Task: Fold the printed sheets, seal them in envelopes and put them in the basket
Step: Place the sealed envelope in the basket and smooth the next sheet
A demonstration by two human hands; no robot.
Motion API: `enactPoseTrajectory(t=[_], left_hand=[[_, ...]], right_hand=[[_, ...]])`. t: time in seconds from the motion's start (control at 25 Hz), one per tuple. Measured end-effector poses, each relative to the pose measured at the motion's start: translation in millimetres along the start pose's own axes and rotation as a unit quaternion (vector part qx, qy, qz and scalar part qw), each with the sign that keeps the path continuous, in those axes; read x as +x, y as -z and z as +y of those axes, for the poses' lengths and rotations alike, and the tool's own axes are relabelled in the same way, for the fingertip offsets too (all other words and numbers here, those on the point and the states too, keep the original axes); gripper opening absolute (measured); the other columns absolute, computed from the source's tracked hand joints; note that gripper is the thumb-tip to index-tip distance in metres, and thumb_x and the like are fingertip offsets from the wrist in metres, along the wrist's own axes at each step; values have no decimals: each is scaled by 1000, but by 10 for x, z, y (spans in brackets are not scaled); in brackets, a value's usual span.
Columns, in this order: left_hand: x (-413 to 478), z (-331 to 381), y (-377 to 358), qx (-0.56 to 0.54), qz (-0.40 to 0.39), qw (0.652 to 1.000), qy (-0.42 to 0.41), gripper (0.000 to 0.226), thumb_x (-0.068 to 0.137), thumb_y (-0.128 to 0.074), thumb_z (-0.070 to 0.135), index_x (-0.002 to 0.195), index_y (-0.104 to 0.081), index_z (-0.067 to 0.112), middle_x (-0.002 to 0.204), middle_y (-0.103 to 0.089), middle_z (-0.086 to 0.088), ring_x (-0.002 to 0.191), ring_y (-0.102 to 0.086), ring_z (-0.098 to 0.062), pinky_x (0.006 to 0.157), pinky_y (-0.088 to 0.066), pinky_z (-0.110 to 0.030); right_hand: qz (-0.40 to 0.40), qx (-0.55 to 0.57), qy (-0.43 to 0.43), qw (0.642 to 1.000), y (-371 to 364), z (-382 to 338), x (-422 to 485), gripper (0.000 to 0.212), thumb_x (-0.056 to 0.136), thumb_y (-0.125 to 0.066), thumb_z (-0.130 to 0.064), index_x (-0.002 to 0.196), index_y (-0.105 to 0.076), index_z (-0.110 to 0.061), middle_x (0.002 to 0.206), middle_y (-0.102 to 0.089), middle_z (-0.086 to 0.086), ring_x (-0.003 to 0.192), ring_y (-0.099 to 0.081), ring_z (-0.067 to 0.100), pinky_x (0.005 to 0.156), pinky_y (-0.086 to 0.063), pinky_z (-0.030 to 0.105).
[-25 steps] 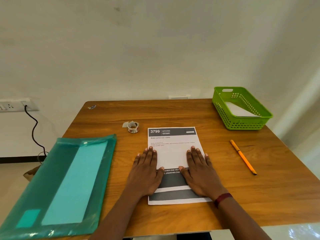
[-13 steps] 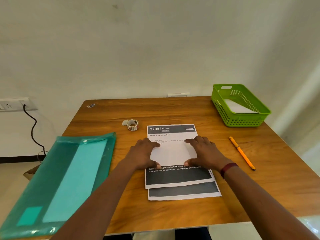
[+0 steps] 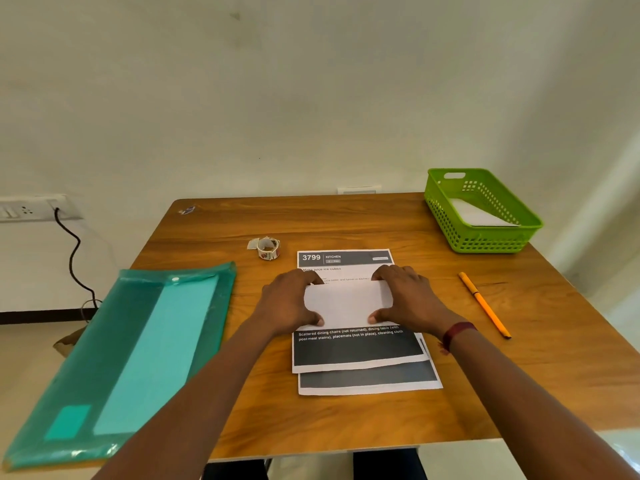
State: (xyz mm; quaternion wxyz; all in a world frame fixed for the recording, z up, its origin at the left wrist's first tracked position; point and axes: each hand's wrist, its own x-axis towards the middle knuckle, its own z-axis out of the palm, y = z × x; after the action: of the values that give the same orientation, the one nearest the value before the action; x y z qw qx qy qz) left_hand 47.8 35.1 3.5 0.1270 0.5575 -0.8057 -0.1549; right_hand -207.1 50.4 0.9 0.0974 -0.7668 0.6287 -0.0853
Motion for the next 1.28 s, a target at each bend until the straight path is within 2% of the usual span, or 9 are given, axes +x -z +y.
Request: enactPoseTrajectory(t=[0.24,0.4,0.52,0.64,0.72,0.8,0.92,1.04,1.28], left_hand=[[-61,-18,100,-58,79,995,9,21,79,-76,35,100,-73,31,105,-71,9,98,-60,-17,88,-50,-49],[-148,9,49,-23,79,997,-10,16,86,-70,30,103,-71,31,111,-68,8,103,-59,-14,89,-50,-43],[-233,27,-42,-8,80,996,-31,18,88,-67,22,105,-69,29,121,-65,5,110,-57,-14,90,-49,-32],[-335,46,-173,-12,62,997,-36,22,89,-61,17,110,-62,26,128,-62,3,113,-56,-18,91,-48,-29],[-378,55,-249,-6,37,998,-44,26,90,-56,19,115,-54,26,132,-59,1,112,-56,-19,89,-46,-30],[-414,47,-313,8,7,999,-47,33,93,-52,28,126,-47,28,142,-51,0,121,-52,-19,92,-46,-30],[-479,-6,-396,52,-42,997,-48,57,97,-42,50,148,-31,28,162,-19,2,148,-19,-17,118,-24,-33],[-533,-42,-478,99,-58,990,-78,75,92,-17,68,154,-17,25,165,0,0,151,3,-16,123,-1,-34],[-507,127,-499,178,-28,980,-85,61,97,-11,50,145,-30,18,163,-11,-11,151,-4,-25,122,1,-47]], right_hand=[[121,43,41,991,187,-20,-181,14,84,-71,-35,96,-66,-29,98,-69,-11,91,-61,15,84,-46,42],[133,50,63,988,180,-65,-271,7,85,-71,-23,90,-67,-24,94,-68,-6,84,-61,16,72,-46,32],[120,41,49,991,44,-80,-353,10,85,-66,-18,92,-62,-24,101,-68,0,82,-58,17,67,-44,29],[87,30,30,995,-123,-100,-424,17,85,-58,-16,95,-50,-26,109,-68,3,83,-59,24,83,-52,40],[70,8,39,997,-234,-81,-459,20,88,-53,-15,105,-47,-24,124,-63,7,102,-61,30,104,-43,45],[43,-17,53,998,-336,-63,-502,31,94,-47,-22,125,-45,-20,148,-45,8,136,-43,25,118,-25,36],[3,-49,57,997,-445,-43,-558,66,97,-26,-54,152,-21,-19,162,-10,4,150,-9,16,122,-9,35],[-26,-97,58,993,-504,-43,-601,86,90,-10,-76,156,0,-22,160,12,0,149,10,15,123,2,42],[-54,-110,31,992,-483,-230,-615,97,81,8,-81,154,12,-17,160,19,5,147,20,19,120,13,44]])
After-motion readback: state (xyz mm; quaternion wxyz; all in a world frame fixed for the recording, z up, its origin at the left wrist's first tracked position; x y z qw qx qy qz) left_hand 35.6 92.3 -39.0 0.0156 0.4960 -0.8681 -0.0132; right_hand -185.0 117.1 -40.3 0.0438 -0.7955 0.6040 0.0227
